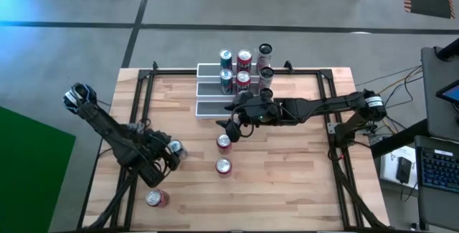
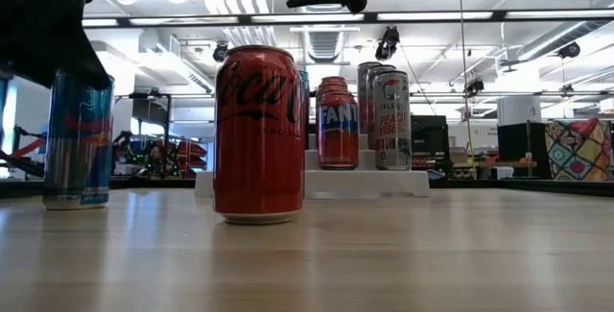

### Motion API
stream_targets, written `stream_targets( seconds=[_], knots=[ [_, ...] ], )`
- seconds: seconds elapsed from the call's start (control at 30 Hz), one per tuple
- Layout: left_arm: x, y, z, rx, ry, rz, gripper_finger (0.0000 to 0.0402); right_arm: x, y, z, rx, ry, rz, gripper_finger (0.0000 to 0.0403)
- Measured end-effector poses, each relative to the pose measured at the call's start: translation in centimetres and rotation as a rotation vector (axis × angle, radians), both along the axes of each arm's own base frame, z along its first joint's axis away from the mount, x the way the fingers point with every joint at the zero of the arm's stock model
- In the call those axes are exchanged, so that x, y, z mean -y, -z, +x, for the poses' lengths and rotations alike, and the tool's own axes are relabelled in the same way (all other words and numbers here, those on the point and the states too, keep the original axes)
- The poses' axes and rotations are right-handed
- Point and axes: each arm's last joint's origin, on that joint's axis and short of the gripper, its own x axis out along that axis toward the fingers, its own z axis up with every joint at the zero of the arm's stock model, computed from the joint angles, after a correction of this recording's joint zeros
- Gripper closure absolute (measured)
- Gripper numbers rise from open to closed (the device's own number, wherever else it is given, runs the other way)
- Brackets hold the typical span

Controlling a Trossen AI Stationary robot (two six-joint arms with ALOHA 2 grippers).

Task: Place canned beverage on shelf
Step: Put the blue soda can on the bottom tier of the shelf aligned with the other blue soda can

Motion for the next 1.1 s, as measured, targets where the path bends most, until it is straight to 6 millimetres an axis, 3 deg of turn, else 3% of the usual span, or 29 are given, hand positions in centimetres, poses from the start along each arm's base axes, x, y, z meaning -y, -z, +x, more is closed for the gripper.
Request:
stream_targets(
  seconds=[0.27, 0.6, 0.7, 0.87, 1.1],
  knots=[
    [0.2, 0.5, 0.2, 0.015, -0.049, -0.026, 0.0059, 0.7, -0.1, 0.0, 0.007, 0.014, -0.004, 0.0074],
    [0.0, 0.6, 0.3, 0.010, -0.054, 0.004, 0.0176, 0.9, -1.9, -1.1, 0.055, -0.005, -0.058, 0.0076],
    [-0.4, 0.3, 0.6, 0.015, -0.053, 0.024, 0.0180, 1.1, -3.4, -2.3, 0.086, -0.006, -0.087, 0.0076],
    [-1.6, -1.5, 1.7, -0.007, -0.001, 0.096, 0.0179, 2.2, -5.8, -4.9, 0.123, 0.015, -0.127, 0.0076],
    [-5.7, -5.3, 4.5, 0.000, 0.155, 0.178, 0.0167, 4.3, -7.1, -7.3, 0.097, 0.075, -0.160, 0.0076]
  ],
)
